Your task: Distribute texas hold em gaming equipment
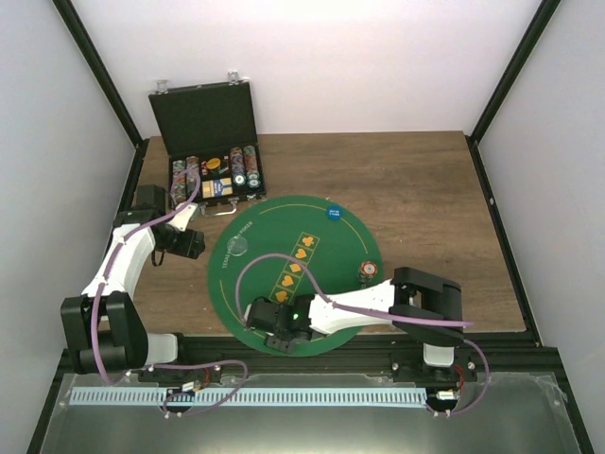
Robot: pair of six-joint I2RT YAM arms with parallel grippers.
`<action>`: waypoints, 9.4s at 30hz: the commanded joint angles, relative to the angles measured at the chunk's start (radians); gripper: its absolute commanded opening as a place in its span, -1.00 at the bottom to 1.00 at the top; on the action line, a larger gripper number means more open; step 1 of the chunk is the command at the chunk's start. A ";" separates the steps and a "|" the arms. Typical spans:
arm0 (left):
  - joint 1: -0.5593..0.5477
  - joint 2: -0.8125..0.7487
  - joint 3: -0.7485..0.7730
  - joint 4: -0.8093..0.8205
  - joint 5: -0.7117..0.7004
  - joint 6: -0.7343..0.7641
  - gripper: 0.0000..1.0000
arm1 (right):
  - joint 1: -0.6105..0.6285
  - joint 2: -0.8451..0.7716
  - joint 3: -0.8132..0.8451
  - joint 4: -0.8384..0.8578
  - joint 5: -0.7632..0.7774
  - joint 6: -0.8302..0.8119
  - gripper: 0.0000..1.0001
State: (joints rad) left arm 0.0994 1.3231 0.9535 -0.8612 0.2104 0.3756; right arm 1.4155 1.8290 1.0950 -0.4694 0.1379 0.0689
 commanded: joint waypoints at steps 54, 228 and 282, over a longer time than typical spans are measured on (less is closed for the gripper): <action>-0.057 0.047 0.238 -0.206 0.134 0.045 0.53 | -0.832 -0.426 0.109 -0.664 -0.155 0.333 1.00; -0.084 0.142 0.327 -0.214 0.148 0.095 0.61 | -0.965 0.233 0.412 -0.289 -0.163 0.386 0.51; -0.085 0.122 0.328 -0.212 0.139 0.101 0.61 | -0.879 -0.168 0.312 -0.622 -0.227 0.246 1.00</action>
State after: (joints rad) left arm 0.0189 1.4696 1.2678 -1.0782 0.3405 0.4690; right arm 0.4904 1.7691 1.5463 -1.0096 -0.0429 0.2771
